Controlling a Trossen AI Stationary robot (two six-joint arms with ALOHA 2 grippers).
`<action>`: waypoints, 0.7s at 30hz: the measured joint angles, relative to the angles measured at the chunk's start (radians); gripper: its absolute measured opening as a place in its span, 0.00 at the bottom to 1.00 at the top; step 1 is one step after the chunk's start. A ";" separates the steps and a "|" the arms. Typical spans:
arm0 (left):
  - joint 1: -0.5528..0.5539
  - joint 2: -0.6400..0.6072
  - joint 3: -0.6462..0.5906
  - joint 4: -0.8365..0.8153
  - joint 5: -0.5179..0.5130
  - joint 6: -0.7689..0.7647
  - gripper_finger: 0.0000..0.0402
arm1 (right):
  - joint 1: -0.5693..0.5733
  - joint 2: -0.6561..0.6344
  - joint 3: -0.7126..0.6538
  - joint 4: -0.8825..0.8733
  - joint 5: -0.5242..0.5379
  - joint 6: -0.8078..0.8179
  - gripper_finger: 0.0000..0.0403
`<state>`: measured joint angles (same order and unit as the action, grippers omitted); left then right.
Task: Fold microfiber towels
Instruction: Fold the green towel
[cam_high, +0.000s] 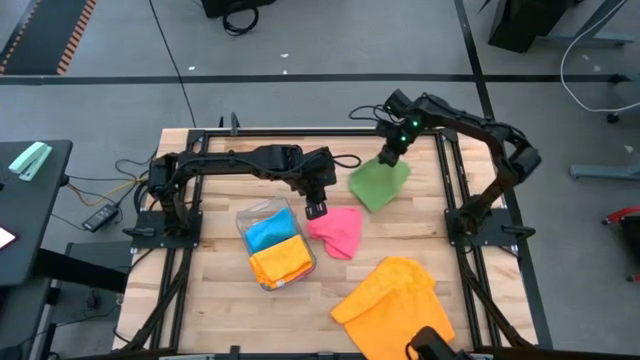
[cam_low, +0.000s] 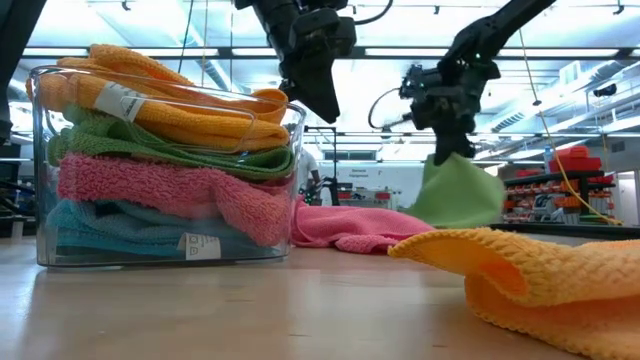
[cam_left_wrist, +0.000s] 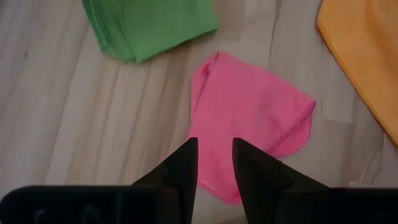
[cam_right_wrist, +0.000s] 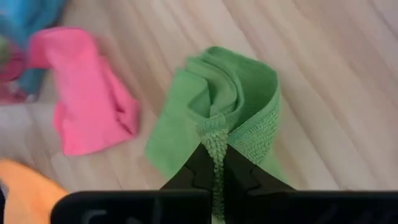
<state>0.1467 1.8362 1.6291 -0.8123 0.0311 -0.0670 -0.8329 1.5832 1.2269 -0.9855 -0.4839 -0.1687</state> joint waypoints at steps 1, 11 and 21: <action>0.000 0.000 0.000 0.004 0.000 0.000 0.27 | -0.005 -0.003 -0.013 0.001 0.016 0.026 0.03; -0.012 0.000 0.000 0.022 0.000 -0.006 0.27 | -0.064 0.004 -0.207 0.043 0.182 0.220 0.07; -0.021 0.000 0.000 0.055 0.000 0.008 0.27 | -0.120 0.004 -0.209 0.213 0.383 0.185 0.31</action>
<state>0.1253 1.8362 1.6291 -0.7573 0.0309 -0.0591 -0.9528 1.5867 1.0182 -0.7726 -0.1011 0.0163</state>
